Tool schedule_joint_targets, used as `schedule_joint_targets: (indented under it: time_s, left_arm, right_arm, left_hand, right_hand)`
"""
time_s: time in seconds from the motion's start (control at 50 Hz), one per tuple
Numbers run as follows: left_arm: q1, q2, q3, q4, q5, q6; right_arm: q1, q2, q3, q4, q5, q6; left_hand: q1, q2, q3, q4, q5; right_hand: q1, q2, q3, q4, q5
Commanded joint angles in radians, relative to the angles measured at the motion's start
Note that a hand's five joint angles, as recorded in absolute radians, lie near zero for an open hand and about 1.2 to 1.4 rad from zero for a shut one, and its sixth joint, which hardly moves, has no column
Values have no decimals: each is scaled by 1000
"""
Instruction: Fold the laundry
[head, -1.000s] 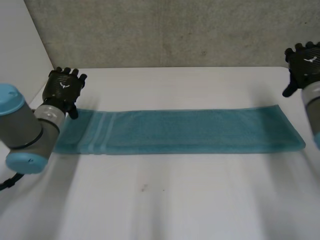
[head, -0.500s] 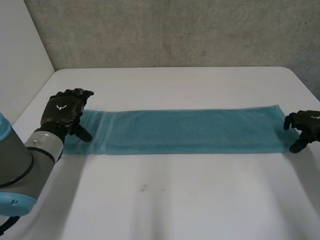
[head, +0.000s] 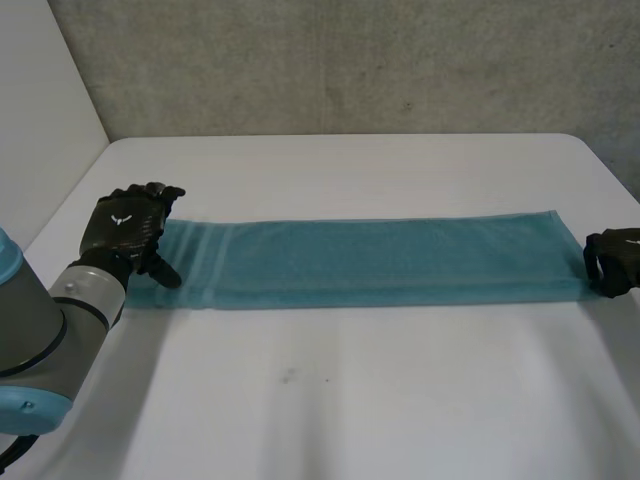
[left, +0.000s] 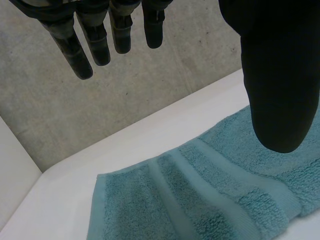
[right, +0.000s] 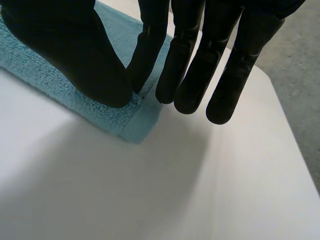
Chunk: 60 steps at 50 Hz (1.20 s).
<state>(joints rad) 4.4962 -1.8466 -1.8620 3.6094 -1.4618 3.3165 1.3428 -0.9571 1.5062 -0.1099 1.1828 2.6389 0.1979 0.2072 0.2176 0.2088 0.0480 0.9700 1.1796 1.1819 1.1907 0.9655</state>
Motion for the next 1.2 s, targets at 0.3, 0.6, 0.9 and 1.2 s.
schedule_joint_targets:
  time_s: [0.3, 0.6, 0.9, 1.2]
  left_arm:
    - [4, 1, -2, 0, 0, 0]
    - [3, 1, -9, 0, 0, 0]
    - [-3, 1, -9, 0, 1, 0]
    - [-5, 0, -9, 0, 1, 0]
  right_arm:
    - [-120, 38, -100, -22, 190, -76]
    - [-123, 31, -14, -4, -155, -66]
    - [-119, 41, -23, -2, -172, -82]
    - [-117, 51, -26, -7, -177, -76]
  left_hand:
    - [-23, -33, -43, -34, -48]
    - [-23, -33, -43, -34, -48]
    - [-23, -33, -43, -34, -48]
    - [-23, -33, -43, -34, -48]
  right_hand:
    - [426, 217, 214, 206, 256]
    - [-280, -490, -492, -501, -450]
    - [-210, -419, -422, -430, -380]
    - [-210, -419, -422, -430, -380]
